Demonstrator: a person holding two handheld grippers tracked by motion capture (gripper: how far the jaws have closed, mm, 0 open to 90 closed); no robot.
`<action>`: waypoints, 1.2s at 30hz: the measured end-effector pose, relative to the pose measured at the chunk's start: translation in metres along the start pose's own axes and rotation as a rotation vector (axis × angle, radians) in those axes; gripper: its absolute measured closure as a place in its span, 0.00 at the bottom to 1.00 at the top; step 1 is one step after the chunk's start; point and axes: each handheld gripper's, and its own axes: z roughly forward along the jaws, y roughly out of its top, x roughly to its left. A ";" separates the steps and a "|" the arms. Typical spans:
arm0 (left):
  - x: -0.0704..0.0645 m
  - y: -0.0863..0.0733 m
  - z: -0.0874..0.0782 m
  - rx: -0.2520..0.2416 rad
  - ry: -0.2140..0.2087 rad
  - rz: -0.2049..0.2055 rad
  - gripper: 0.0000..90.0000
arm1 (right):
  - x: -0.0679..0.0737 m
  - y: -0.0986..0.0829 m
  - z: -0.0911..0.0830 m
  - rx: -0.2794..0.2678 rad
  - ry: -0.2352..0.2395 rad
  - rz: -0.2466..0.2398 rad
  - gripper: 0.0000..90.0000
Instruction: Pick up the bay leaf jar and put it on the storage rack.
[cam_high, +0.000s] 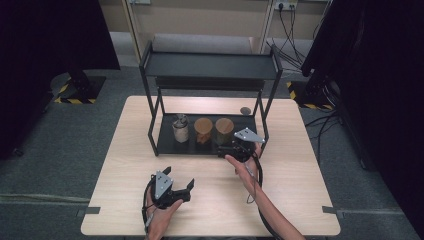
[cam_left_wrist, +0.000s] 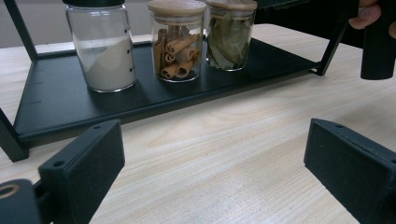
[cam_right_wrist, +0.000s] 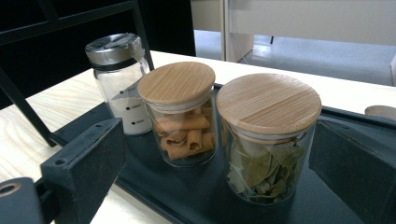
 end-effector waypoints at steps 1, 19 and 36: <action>0.000 0.000 0.000 0.000 0.000 0.000 0.05 | 0.000 0.000 -0.001 -0.001 0.003 0.001 0.05; 0.000 0.000 0.000 0.000 0.001 -0.001 0.05 | 0.003 -0.006 -0.014 -0.025 0.035 -0.004 0.05; 0.000 0.000 0.000 0.000 0.002 0.000 0.05 | 0.007 -0.015 -0.026 -0.029 0.074 -0.009 0.05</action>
